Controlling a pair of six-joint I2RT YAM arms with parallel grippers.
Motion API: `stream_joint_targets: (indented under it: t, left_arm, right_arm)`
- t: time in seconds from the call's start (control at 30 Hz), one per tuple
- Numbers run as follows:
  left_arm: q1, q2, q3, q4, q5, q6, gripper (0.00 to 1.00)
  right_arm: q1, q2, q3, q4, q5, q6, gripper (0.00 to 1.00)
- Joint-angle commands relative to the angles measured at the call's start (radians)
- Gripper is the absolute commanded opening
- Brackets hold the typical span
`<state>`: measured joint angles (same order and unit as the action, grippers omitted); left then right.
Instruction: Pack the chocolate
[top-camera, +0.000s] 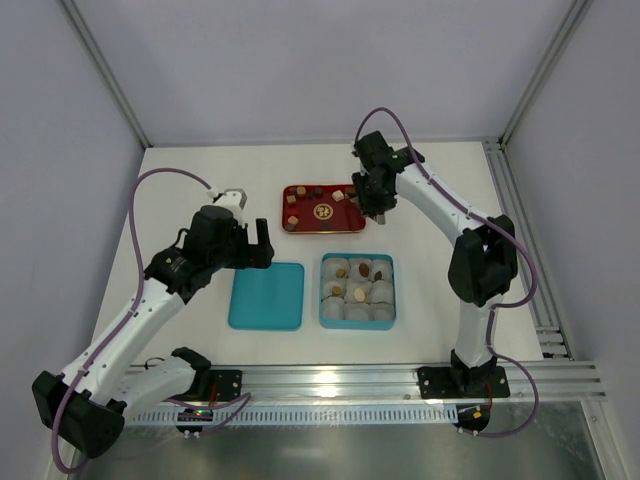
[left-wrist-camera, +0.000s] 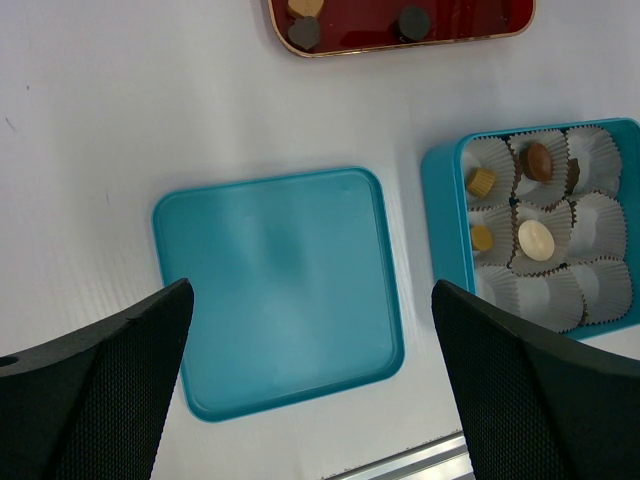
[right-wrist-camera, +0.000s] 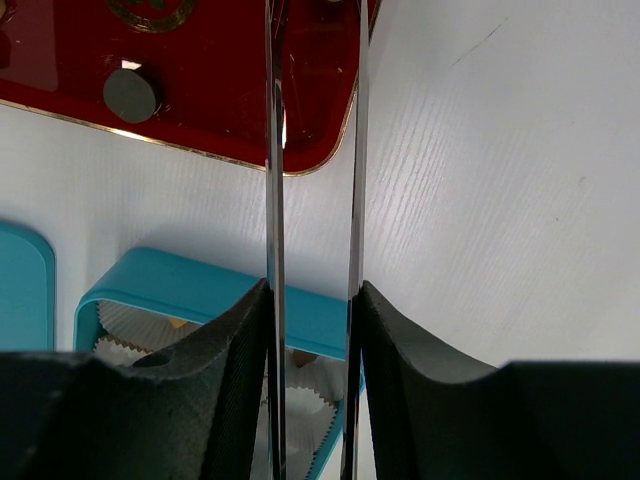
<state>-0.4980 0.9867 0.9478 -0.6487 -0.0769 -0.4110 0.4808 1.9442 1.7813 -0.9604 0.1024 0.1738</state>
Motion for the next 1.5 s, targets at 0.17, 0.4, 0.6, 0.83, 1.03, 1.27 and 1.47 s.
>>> stream_joint_targets:
  t: [0.17, 0.4, 0.6, 0.83, 1.03, 1.27, 1.47]
  left_arm:
    - [-0.001, -0.002, 0.037, 0.004, 0.008, 0.009, 1.0]
    - [-0.001, 0.0, 0.037, 0.004, 0.008, 0.009, 1.0]
    - [-0.001, -0.002, 0.037, 0.004, 0.006, 0.009, 1.0]
    - [-0.002, -0.003, 0.037, 0.004, 0.008, 0.009, 1.0]
    - [-0.001, -0.003, 0.037, 0.004, 0.006, 0.009, 1.0]
    - [-0.001, -0.005, 0.039, 0.004, 0.012, 0.009, 1.0]
    - [-0.001, -0.008, 0.039, 0.004, 0.011, 0.009, 1.0]
  right_arm:
    - [-0.013, -0.002, -0.016, 0.031, -0.041, -0.011, 0.37]
    - [-0.013, -0.025, -0.013, 0.023, -0.05, -0.005, 0.33]
    - [-0.013, -0.086, -0.017, 0.019, -0.075, 0.003, 0.32]
    - [-0.013, -0.154, -0.069, 0.019, -0.084, 0.01, 0.31]
    - [-0.013, -0.214, -0.123, 0.025, -0.09, 0.02, 0.31]
    - [-0.011, -0.312, -0.172, -0.004, -0.125, 0.032, 0.31]
    - [-0.011, -0.46, -0.25, -0.06, -0.138, 0.049, 0.3]
